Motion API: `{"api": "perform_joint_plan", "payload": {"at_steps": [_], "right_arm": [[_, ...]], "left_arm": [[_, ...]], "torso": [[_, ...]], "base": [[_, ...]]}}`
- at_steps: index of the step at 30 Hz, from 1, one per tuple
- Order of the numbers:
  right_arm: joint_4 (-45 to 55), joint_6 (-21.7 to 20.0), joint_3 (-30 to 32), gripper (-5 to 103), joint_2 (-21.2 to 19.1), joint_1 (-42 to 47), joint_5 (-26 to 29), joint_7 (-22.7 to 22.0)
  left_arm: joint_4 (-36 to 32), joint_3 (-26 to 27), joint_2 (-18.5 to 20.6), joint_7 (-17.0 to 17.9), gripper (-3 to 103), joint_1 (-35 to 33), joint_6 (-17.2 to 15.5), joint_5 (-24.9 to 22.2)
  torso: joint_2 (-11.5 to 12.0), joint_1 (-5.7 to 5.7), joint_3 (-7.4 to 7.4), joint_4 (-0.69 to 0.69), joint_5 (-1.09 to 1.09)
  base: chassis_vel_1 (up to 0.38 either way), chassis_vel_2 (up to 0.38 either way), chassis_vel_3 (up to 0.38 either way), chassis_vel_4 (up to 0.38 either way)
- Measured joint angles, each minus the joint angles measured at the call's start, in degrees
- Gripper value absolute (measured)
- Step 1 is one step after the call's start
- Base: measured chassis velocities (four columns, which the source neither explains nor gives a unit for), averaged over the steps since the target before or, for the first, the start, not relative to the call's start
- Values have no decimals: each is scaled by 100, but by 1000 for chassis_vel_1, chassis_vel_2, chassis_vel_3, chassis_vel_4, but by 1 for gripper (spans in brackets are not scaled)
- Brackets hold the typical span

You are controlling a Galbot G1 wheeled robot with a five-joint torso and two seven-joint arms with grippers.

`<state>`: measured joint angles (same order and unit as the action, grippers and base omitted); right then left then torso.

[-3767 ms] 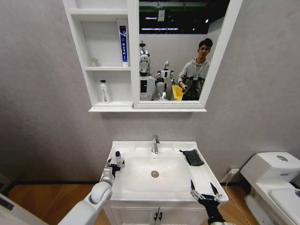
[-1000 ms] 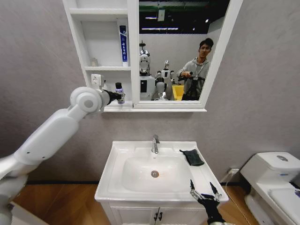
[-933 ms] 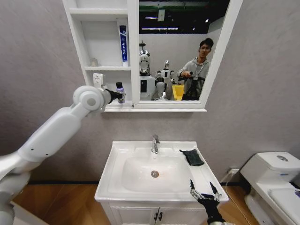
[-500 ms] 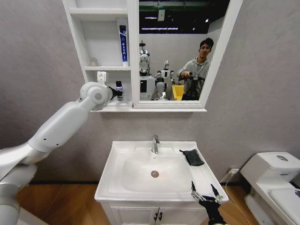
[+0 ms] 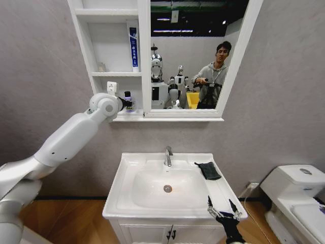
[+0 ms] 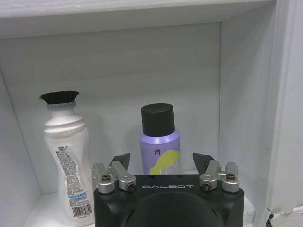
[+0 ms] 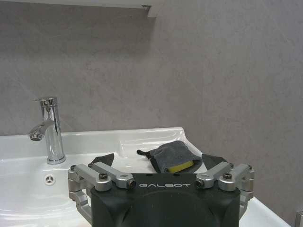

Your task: Move facial cleanser and shampoo from washbasin to cabinet, then wipe washbasin with towel.

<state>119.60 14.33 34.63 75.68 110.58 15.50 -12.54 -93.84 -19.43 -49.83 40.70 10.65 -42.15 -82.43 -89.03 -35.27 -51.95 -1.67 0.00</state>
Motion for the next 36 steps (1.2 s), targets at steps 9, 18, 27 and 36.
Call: {"api": "perform_joint_plan", "payload": {"at_steps": [9, 18, 27, 36], "right_arm": [[-17, 18, -3, 100, 4, -20, -7, -16], [30, -19, 5, 100, -58, -113, 65, -23], [281, -117, 262, 100, -221, -161, 542, 205], [532, -687, 844, 100, -732, -480, 1284, 239]], "left_arm": [[-887, 395, 528, -10, 100, -481, 211, -247], [-1947, 1471, 1876, -963, 100, -2561, 932, 1117], [-3012, 3503, 2033, -1188, 100, -6259, 1415, 2108], [-3969, 5928, 151, -1799, 100, -9899, 2106, 3954]], "torso": [[0, 0, 0, 0, -1], [0, 0, 1, 2, -3], [-1, 2, 1, 1, 0], [-1, 1, 1, 4, 4]], "base": [[0, 0, 0, 0], [0, 0, 0, 0], [0, 0, 0, 0], [0, 0, 0, 0]]}}
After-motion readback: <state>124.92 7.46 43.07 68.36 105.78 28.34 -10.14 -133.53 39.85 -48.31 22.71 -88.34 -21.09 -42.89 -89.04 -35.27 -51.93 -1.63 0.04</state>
